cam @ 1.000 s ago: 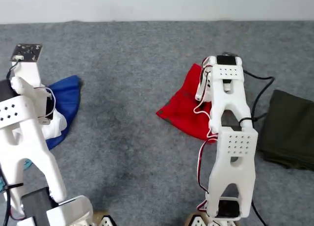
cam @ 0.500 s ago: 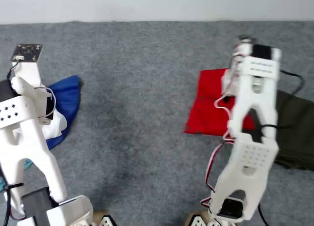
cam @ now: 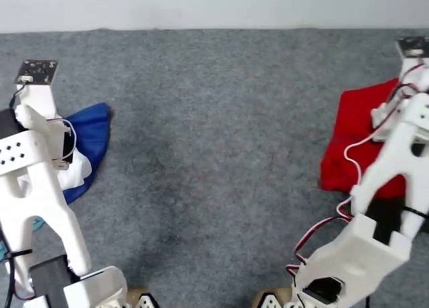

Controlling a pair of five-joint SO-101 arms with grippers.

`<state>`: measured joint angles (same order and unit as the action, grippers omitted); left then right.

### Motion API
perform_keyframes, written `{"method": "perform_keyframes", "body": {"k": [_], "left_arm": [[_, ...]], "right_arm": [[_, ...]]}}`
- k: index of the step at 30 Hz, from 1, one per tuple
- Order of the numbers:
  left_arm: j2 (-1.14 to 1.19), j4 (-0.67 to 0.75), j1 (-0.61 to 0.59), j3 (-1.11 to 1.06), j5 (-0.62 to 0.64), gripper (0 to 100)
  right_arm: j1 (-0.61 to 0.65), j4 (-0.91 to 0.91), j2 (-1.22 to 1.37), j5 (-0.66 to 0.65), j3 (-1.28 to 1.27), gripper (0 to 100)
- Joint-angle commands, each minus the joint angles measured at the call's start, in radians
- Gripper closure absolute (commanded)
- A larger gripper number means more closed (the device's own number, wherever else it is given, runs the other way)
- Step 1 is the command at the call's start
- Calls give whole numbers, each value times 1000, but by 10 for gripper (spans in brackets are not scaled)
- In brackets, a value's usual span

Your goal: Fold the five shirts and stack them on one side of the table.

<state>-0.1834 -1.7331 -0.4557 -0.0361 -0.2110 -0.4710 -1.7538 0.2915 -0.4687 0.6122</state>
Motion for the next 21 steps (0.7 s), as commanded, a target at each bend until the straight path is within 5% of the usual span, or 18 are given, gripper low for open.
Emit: {"method": "perform_keyframes", "body": {"k": [1,21], "left_arm": [[-38,-5,0,12,-6,986],[-44,-11,-2,8,-5,986]], "right_arm": [[-64,-39,-58,-49,9,990],[-271,160,104,-184,6,990]]}}
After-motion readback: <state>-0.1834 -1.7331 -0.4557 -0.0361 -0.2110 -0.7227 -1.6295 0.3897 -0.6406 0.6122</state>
